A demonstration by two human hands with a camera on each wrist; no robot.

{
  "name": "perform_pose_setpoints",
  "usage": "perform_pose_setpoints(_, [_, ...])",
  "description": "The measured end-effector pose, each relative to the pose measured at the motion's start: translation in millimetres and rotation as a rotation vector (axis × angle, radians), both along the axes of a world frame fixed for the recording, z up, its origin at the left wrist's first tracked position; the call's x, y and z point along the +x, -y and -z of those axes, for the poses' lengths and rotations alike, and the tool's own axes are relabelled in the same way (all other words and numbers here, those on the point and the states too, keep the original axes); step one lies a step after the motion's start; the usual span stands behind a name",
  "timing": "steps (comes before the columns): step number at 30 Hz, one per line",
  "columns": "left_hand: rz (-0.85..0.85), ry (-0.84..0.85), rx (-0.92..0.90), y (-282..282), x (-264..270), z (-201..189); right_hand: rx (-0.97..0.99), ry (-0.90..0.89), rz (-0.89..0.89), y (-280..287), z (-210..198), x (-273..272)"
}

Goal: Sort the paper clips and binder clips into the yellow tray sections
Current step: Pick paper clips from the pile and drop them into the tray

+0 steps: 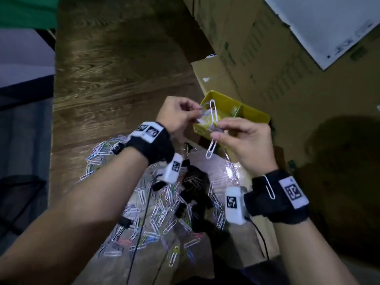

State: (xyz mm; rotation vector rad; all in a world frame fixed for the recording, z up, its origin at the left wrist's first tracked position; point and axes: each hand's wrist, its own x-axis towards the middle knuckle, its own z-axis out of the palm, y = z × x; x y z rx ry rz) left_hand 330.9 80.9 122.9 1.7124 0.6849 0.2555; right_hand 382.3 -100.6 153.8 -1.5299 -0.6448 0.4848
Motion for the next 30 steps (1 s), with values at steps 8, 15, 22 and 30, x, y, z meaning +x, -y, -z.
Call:
perform_pose_setpoints(8, [0.273,-0.391,0.367,10,72,44,-0.165,-0.087,0.157,-41,37,77])
perform_pose_setpoints(15, [0.193,-0.326,0.385,8,25,44,-0.456,-0.050,0.170,-68,93,99])
perform_pose_setpoints(22, [0.494,-0.581,0.317,48,-95,62,-0.877,0.277,-0.162,-75,96,89])
perform_pose_setpoints(30, [0.709,-0.697,0.649,101,-157,114,-0.740,0.286,-0.436,-20,73,3])
